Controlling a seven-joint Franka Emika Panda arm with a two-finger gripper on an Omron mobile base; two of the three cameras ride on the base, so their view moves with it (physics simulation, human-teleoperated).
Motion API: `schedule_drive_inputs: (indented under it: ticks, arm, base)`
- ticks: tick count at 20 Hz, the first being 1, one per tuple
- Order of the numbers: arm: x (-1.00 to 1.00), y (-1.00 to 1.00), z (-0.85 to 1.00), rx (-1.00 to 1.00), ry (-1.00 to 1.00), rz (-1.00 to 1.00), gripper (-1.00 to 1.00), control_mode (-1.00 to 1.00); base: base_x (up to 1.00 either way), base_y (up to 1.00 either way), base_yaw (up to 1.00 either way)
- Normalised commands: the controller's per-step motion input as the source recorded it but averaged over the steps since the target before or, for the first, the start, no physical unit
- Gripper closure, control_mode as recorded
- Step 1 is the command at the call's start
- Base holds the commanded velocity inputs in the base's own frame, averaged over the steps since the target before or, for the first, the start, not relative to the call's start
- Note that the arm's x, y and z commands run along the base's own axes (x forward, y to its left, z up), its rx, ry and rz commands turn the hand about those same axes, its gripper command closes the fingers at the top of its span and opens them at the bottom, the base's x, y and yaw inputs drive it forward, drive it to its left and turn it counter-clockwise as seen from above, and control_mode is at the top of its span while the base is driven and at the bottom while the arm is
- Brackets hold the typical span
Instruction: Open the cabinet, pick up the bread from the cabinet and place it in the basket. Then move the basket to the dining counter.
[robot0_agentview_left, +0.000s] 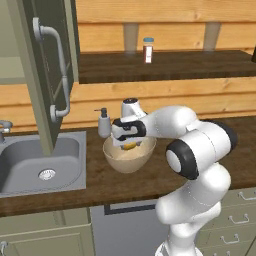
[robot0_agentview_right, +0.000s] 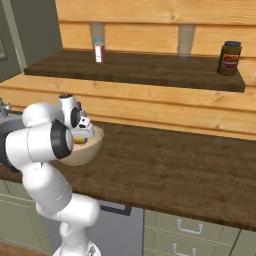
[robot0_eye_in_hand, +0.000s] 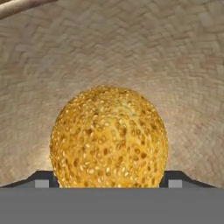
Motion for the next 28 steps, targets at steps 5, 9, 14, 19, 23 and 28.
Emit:
schedule_drive_inputs:
  ticks: [5, 9, 14, 19, 23, 28]
  arm:
    - [0.20, 0.00, -0.27, 0.00, 0.01, 0.02, -1.00, -1.00]
    - [0.24, 0.01, -0.03, 0.00, 0.04, 0.03, -1.00, -1.00]
    - [0.04, 0.08, -0.05, 0.00, 0.06, 0.04, -1.00, -1.00]
    - [-0.46, 0.00, 0.04, 0.00, 0.00, 0.01, -1.00, -1.00]
    - [-0.12, 0.00, 0.23, 0.00, 0.00, 0.00, -1.00, -1.00]
    - [-0.53, -0.06, 0.72, 0.00, -0.02, 0.00, -1.00, -1.00]
  base:
    - [0.00, 0.00, 0.00]
    - [0.00, 0.00, 0.00]
    - [0.00, 0.00, 0.00]
    - [0.00, 0.00, 0.00]
    - [0.00, 0.00, 0.00]
    - [0.00, 0.00, 0.00]
